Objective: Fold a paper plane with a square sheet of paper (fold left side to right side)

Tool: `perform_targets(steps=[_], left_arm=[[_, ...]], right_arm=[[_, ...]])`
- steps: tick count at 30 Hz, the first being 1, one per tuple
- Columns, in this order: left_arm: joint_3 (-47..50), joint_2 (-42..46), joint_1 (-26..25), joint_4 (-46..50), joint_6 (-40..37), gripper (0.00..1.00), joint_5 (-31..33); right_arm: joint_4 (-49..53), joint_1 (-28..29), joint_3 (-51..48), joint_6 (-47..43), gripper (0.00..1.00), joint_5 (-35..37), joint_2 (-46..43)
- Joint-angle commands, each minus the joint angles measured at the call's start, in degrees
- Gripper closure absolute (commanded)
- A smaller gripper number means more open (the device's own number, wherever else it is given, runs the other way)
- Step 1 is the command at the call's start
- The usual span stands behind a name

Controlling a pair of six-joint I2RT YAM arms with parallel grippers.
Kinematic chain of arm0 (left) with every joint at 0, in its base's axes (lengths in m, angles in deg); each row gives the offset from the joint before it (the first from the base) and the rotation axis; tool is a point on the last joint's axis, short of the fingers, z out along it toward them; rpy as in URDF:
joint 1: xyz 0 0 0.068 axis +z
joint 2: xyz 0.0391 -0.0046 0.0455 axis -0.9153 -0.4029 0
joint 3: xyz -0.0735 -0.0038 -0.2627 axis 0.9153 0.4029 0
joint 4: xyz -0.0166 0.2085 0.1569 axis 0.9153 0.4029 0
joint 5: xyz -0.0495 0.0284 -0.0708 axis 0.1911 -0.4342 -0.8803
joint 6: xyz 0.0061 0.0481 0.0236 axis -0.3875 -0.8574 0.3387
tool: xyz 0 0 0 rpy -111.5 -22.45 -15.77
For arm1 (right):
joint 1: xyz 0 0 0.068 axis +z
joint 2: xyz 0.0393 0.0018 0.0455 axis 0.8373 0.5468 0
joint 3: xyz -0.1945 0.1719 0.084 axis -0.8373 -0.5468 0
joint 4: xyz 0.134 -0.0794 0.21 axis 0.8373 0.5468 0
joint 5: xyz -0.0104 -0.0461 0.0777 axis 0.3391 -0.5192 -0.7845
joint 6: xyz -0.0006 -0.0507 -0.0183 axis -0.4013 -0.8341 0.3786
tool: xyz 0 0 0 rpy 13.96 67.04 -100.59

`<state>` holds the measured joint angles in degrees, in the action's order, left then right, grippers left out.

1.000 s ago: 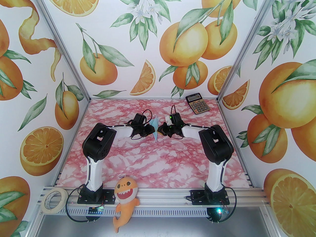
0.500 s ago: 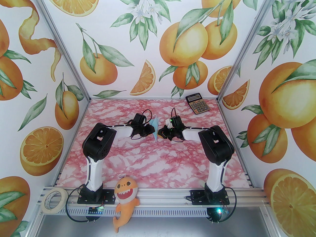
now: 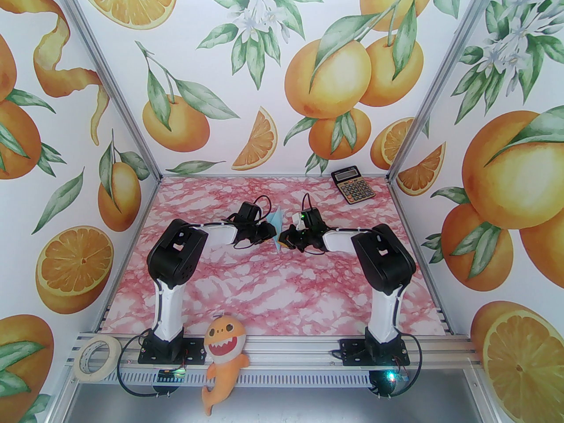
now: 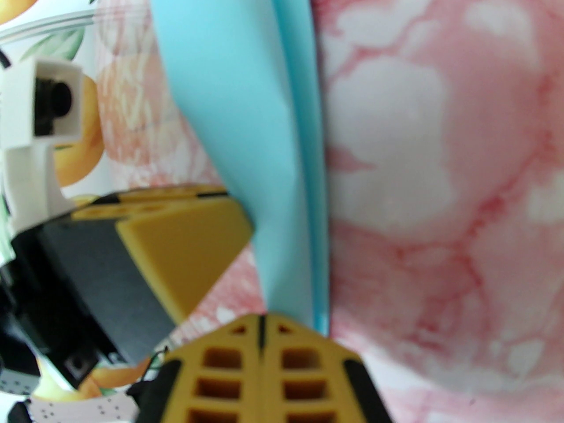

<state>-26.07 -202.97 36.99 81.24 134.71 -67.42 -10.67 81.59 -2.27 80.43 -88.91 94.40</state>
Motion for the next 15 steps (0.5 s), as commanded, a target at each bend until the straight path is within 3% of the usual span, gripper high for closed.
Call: perform_targets(steps=[1, 15], left_arm=[[-1.74, -3.17, -0.71, -3.61, -0.04, 0.75, 0.11], [-1.67, -3.81, -0.89, -4.64, 1.85, 0.77, -0.04]], right_arm=[[-1.61, 0.44, 1.42, 0.32, 0.95, -0.91, 1.85], [1.30, -1.22, 0.09, -2.87, 0.93, -0.22, -3.19]])
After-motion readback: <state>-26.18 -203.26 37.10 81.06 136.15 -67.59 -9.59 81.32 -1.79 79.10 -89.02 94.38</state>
